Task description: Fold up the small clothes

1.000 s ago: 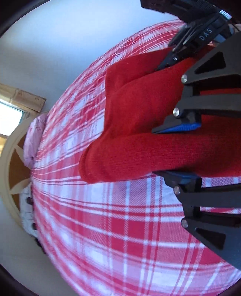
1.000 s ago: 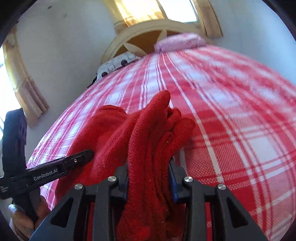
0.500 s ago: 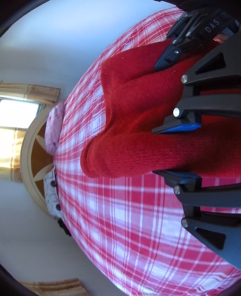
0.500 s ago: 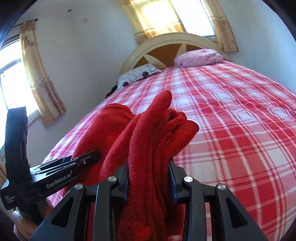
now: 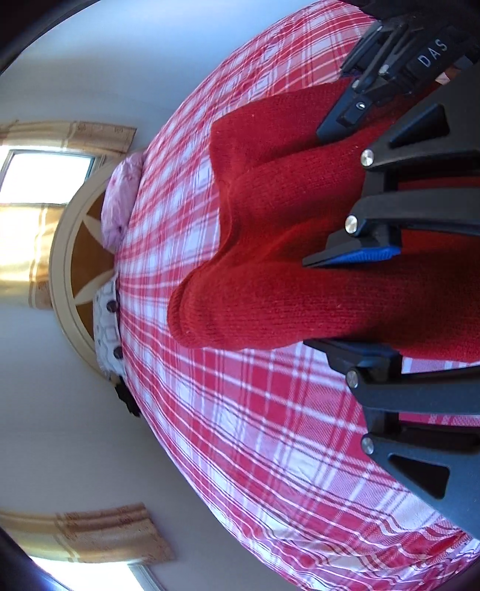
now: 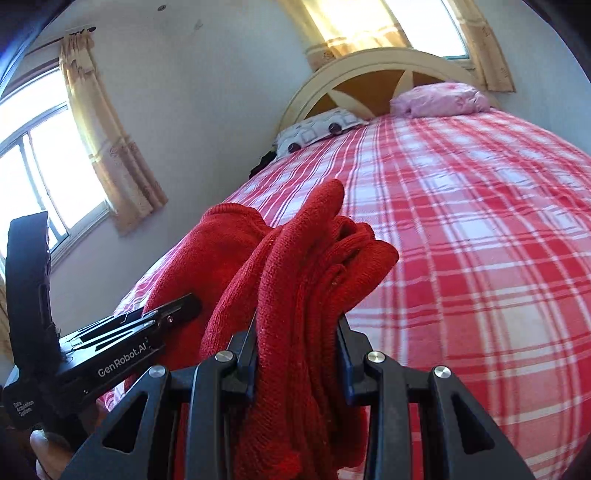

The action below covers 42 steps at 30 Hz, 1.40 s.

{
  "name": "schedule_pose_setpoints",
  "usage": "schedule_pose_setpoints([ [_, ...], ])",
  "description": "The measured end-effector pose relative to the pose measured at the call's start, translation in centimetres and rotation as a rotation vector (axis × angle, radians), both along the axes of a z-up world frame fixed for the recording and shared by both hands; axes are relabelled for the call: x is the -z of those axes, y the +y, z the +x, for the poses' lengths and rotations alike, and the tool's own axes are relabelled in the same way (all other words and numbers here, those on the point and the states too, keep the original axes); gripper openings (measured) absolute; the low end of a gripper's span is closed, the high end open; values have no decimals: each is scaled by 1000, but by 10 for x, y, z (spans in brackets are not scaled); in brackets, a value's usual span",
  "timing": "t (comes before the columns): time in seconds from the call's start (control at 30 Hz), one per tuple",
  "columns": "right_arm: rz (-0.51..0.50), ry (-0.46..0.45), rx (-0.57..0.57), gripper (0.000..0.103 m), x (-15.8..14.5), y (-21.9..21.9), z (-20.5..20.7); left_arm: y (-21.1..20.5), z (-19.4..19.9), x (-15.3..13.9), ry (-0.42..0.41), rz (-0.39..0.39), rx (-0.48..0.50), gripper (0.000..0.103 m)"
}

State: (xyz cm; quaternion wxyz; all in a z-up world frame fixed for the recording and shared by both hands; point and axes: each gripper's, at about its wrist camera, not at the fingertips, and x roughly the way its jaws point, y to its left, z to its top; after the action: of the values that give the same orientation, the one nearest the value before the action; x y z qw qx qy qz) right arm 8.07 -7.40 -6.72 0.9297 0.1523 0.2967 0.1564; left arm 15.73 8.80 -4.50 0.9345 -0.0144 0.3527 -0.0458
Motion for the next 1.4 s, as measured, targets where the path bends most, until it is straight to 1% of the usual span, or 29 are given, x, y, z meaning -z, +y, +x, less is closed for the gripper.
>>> schedule_pose_setpoints([
  [0.23, 16, 8, -26, 34, 5, 23, 7, 23, 0, 3, 6, -1, -44, 35],
  [0.47, 25, 15, -44, 34, 8, 39, 15, 37, 2, 5, 5, 11, -68, 35],
  [0.73, 44, 11, -77, 34, 5, 59, 31, 56, 16, 2, -5, 24, -101, 35],
  [1.0, 77, 19, -79, 34, 6, 69, 47, 63, 29, 0, -22, 54, -120, 35],
  [1.23, 86, 7, -66, 34, 4, 75, 67, 63, 46, -4, -44, 97, -121, 35],
  [1.4, 70, 8, -38, 34, 15, 78, 87, 62, 67, 5, -41, 131, -130, 35],
])
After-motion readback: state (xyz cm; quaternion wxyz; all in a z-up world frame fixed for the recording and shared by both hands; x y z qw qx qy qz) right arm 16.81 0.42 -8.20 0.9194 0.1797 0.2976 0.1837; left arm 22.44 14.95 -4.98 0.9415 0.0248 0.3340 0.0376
